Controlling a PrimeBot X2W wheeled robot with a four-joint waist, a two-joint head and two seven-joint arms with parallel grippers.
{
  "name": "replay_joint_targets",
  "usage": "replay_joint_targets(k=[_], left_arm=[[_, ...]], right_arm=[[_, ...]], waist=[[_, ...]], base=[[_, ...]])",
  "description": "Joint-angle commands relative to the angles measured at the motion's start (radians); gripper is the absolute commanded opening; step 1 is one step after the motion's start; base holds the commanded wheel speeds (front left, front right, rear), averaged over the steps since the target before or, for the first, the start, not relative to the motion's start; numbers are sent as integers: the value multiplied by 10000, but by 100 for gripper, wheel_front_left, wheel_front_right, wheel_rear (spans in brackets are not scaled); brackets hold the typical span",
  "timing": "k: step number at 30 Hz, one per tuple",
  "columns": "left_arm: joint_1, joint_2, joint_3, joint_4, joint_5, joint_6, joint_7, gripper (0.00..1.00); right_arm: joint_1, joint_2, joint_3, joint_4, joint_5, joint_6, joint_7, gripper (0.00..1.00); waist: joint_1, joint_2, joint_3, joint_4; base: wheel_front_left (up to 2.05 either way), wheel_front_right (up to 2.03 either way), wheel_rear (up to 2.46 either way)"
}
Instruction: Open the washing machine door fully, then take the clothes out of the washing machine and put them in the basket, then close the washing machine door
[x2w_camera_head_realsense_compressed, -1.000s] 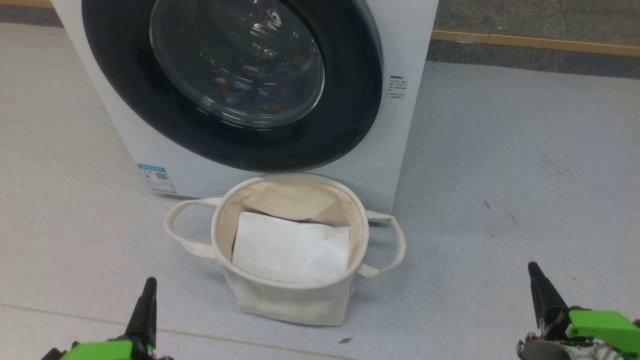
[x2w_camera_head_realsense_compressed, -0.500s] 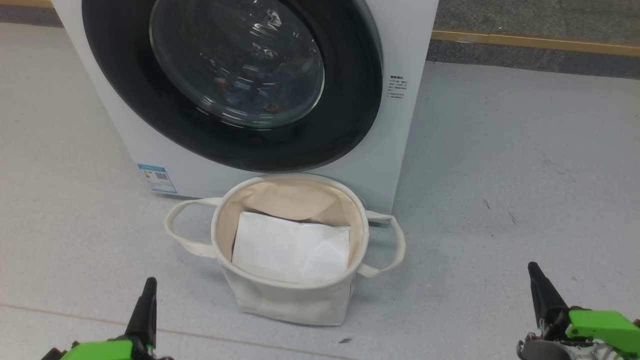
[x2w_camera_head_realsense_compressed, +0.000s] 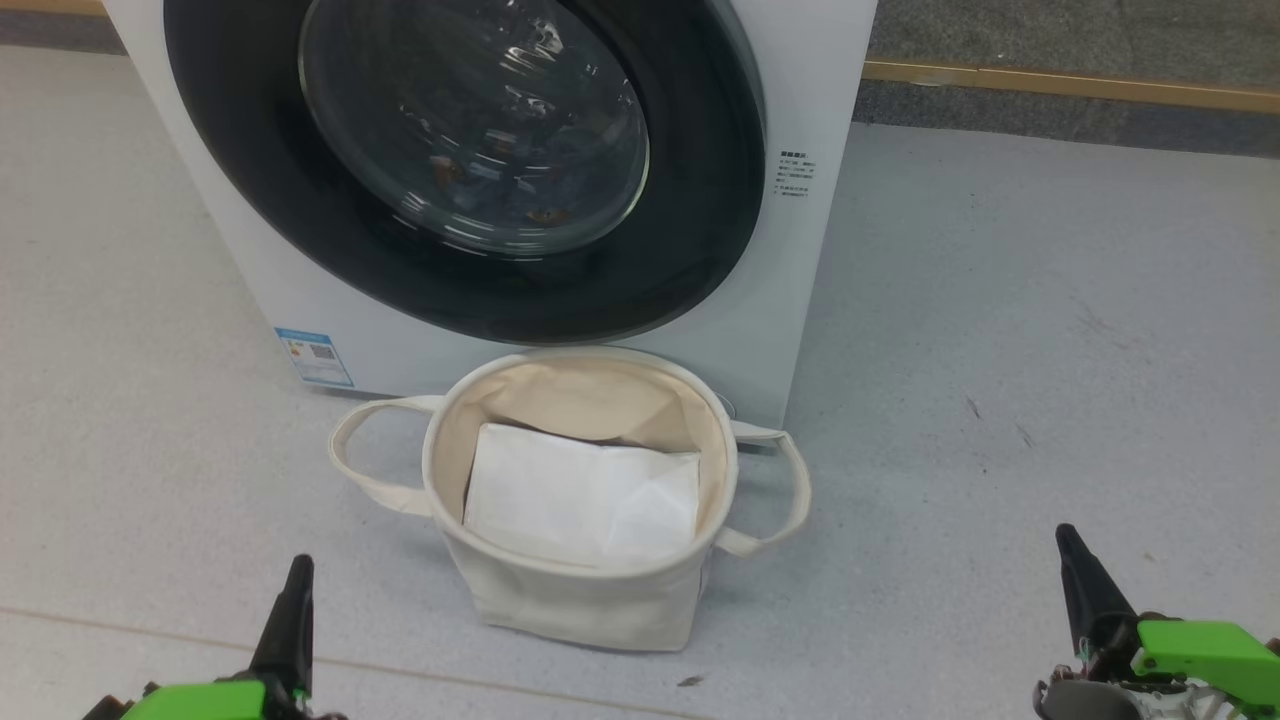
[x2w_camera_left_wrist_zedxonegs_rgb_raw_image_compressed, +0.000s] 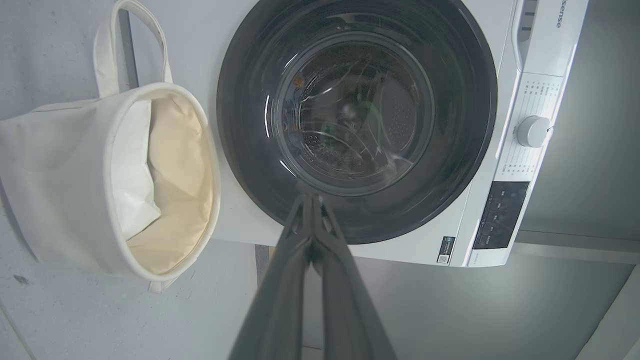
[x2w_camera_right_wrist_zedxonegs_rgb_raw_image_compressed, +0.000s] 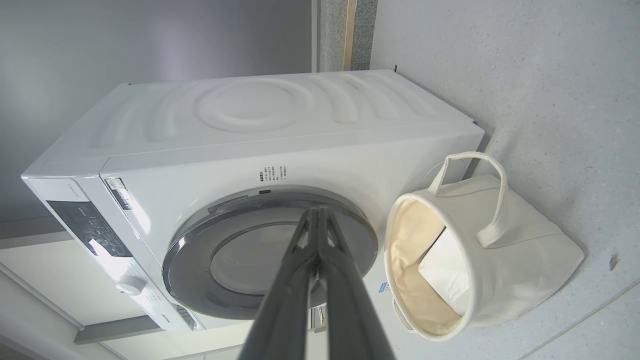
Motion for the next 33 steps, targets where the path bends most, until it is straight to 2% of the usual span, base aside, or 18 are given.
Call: replay_joint_targets(k=[1,33], left_arm=[[-448,72,329,-366,39,-71,77,0],[-448,72,329,-366,39,-71,77,0]], right_arm=[[-488,-66,202,-307,-29,2,71,0],[-488,-66,202,-307,-29,2,71,0]], waist=[[0,0,0,0],[0,0,0,0]], base=[[0,0,0],[0,0,0]])
